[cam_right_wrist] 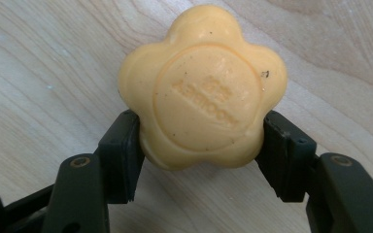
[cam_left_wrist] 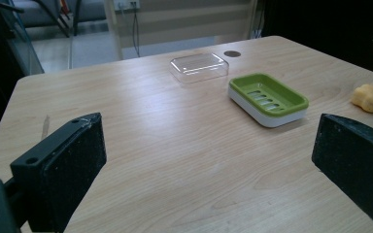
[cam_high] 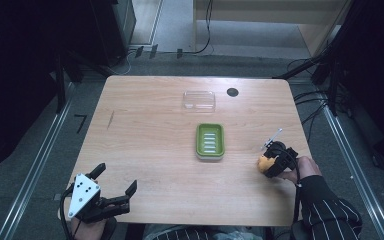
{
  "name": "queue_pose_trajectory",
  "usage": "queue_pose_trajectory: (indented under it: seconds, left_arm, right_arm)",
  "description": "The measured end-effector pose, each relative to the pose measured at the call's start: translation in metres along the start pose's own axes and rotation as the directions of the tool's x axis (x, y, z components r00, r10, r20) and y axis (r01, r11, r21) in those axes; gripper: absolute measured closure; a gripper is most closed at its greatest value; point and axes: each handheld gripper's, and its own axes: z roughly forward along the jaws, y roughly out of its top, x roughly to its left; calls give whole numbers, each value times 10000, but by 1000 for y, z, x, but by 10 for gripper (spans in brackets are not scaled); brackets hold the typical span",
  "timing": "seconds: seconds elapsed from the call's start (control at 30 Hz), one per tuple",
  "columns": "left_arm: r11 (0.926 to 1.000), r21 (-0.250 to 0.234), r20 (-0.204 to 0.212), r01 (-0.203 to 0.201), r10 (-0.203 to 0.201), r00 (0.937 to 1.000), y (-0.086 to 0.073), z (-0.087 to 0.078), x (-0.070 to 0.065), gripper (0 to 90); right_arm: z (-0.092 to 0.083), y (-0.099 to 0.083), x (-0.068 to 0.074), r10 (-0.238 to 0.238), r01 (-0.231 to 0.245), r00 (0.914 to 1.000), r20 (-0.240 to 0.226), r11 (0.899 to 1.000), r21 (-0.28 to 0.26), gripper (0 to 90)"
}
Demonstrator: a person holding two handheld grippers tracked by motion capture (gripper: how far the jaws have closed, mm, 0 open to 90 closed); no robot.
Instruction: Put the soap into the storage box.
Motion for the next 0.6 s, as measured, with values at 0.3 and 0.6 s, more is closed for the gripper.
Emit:
queue_pose_trajectory:
  seconds: [0.3,0.6]
  left_arm:
    - [10000,-3,-3,-16,16,10000,0,0,0,0]
    - [10000,5,-8,-19,19,10000,0,1,0,0]
  right_arm:
    - [-5,1,0,74,-72,10000,43,9988,-483,402]
    - [-9,6,3,122,-118,9999,34,9962,-864,402]
